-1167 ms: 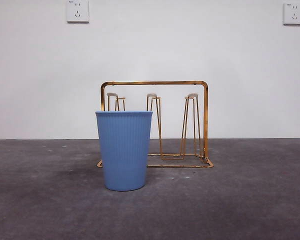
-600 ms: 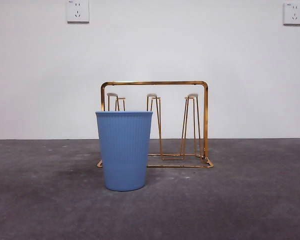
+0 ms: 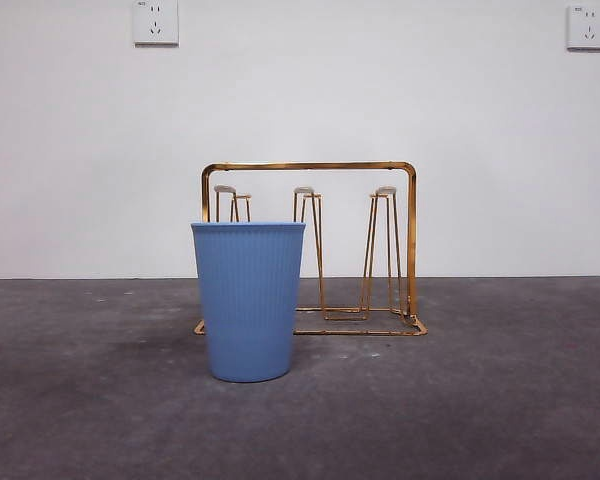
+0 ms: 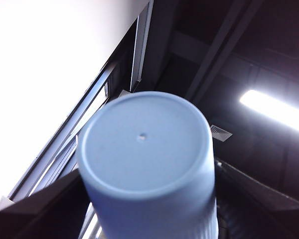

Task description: Pick up cup 1,put cup 1 in the cup rack,pick up cup 2,put cup 2 in the cup rack

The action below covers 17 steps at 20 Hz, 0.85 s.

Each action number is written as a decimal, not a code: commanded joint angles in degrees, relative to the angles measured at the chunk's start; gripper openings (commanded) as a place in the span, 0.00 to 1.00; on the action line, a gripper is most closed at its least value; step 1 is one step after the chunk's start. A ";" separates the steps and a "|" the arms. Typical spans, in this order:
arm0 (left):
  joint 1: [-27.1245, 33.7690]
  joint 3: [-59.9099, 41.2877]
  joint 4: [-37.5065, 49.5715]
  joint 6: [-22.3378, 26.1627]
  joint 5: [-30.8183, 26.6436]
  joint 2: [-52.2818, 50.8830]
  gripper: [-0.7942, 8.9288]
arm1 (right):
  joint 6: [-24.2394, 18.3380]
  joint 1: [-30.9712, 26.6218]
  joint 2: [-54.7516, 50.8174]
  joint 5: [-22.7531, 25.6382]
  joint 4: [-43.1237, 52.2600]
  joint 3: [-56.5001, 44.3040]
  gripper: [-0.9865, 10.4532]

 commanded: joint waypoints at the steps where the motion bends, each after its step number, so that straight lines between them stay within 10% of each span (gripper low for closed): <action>1: 0.66 0.20 0.11 0.94 1.29 -0.59 0.07 | -4.26 -0.02 -2.58 8.33 -5.53 -0.15 0.23; 9: 0.83 0.22 -23.15 15.76 1.42 -2.78 0.07 | -4.22 0.00 -9.62 26.43 -22.01 -0.15 0.23; 17: -4.33 0.31 -46.38 36.11 -16.50 -1.60 0.07 | -4.22 0.00 -12.50 29.90 -29.27 -0.15 0.23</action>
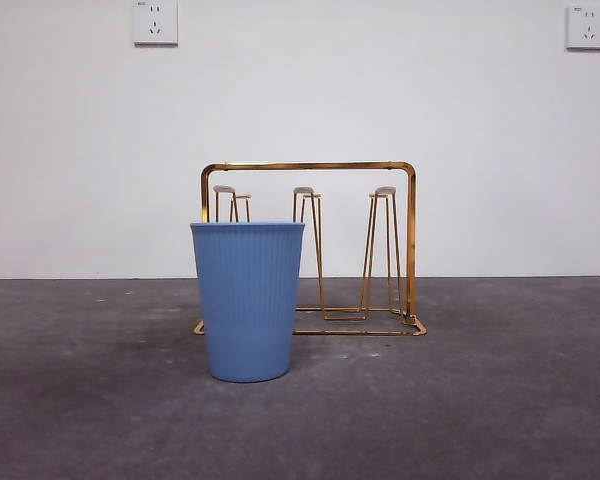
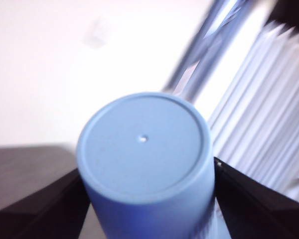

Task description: Pick up cup 1,put cup 1 in the cup rack,pick up cup 2,put cup 2 in the cup rack

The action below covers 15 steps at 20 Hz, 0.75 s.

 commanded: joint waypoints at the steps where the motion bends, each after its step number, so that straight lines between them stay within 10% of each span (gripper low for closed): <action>1: -1.99 0.20 -2.32 12.26 -5.81 1.18 0.07 | -0.24 0.02 0.00 0.09 0.37 -0.15 0.23; 15: -4.15 3.69 -6.43 19.37 -15.89 13.22 0.07 | -0.26 0.02 0.13 0.07 -1.40 -0.15 0.23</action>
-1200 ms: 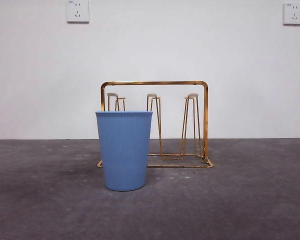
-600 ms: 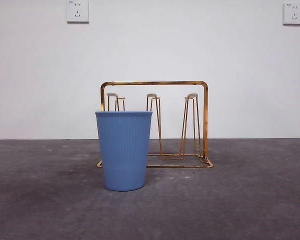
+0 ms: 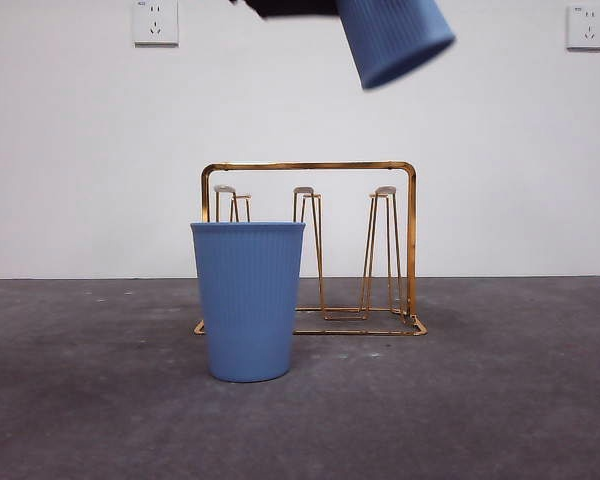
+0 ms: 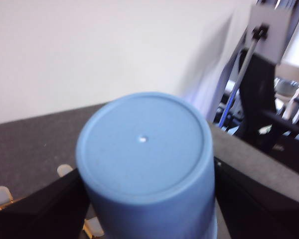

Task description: Pick up cup 1,put cup 1 in the cup rack,pick up cup 2,put cup 2 in the cup rack

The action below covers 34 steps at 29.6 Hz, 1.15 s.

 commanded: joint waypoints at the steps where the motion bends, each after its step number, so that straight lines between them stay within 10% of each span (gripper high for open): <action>1: -0.02 2.73 -0.63 2.99 -1.07 3.10 0.07 | -0.26 0.02 -0.11 0.07 -0.04 -0.15 0.23; 34: 2.99 12.15 -8.72 8.61 -4.55 17.62 0.07 | -0.42 0.02 -0.09 0.07 -0.74 -0.15 0.23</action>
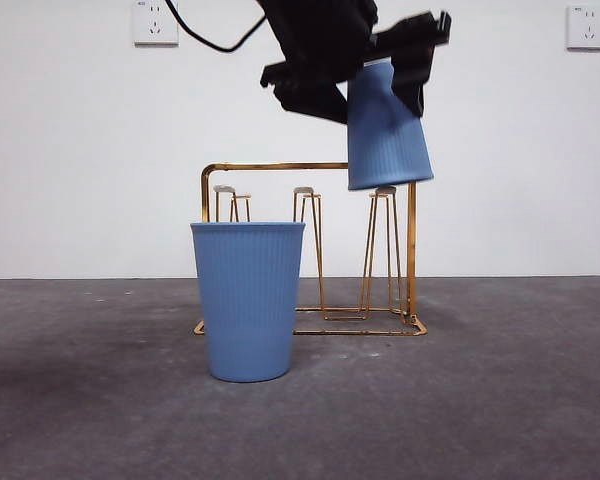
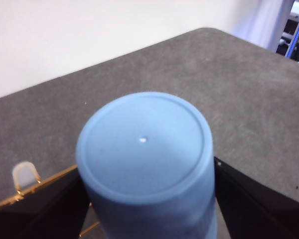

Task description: Pick up cup 1,put cup 1 in the cup rack,pick up cup 2,put cup 2 in the cup rack

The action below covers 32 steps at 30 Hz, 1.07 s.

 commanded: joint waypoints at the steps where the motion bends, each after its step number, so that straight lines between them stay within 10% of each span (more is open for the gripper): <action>1: 0.33 0.09 0.50 0.68 -0.02 1.57 0.07 | -0.37 0.02 -0.09 0.04 0.44 -0.15 0.23; 32: 0.70 0.07 -2.21 -2.64 0.00 11.19 0.07 | -0.37 0.02 0.17 0.02 -0.15 -0.26 0.23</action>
